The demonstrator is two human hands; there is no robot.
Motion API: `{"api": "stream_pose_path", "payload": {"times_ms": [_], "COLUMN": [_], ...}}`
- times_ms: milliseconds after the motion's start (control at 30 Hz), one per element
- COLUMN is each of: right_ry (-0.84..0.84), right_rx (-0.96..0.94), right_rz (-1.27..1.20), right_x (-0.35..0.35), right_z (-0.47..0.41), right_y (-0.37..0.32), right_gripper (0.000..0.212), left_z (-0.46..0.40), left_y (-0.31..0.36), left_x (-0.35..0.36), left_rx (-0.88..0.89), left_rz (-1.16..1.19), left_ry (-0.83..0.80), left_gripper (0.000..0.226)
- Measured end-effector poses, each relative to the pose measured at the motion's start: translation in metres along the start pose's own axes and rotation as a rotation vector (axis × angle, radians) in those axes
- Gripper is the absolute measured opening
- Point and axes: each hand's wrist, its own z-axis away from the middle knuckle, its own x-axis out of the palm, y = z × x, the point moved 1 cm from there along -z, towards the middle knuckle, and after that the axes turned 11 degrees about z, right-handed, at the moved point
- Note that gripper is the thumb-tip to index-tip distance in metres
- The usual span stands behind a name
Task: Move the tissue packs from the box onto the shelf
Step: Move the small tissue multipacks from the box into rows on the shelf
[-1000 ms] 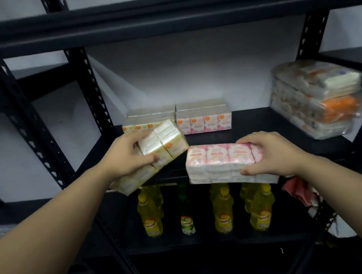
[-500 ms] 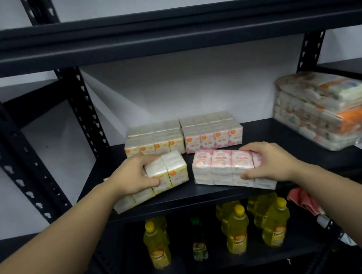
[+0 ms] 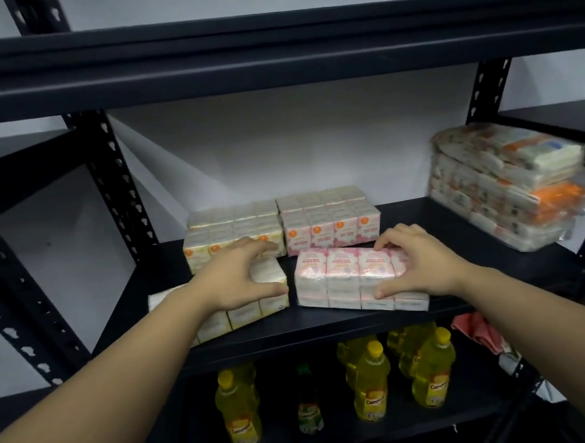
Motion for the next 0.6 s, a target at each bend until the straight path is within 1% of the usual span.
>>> {"api": "stream_pose_path", "payload": {"times_ms": [67,167,267,433,500,600], "right_ry": [0.002,-0.004,-0.021,-0.003,0.044,0.087], "right_rx": [-0.036,-0.064,-0.030,-0.009,-0.041,-0.111], "right_rz": [-0.003,-0.004,-0.037,-0.108,-0.075,0.046], "right_x": [-0.002,-0.003,-0.002,-0.006,-0.007,-0.012], "right_z": [0.003,0.007,0.011,0.008,0.002,-0.005], "right_y": [0.005,0.015,0.032,0.046,0.044,0.036], "right_gripper": [0.072,0.067,0.064,0.058,0.058,0.065], "left_z": [-0.013,-0.030,-0.041,-0.052,-0.057,-0.064], "left_y": [0.019,0.042,0.054,0.057,0.055,0.051], "left_x": [0.010,0.028,0.041,0.043,0.041,0.042], "left_rx": [0.057,0.091,0.096,0.043,0.009,-0.028], "left_rz": [-0.005,-0.008,-0.029,-0.010,0.008,0.029], "left_ry": [-0.024,-0.084,-0.123,-0.163,-0.170,-0.173], "left_gripper": [0.079,0.077,0.065,0.048,0.042,0.040]}}
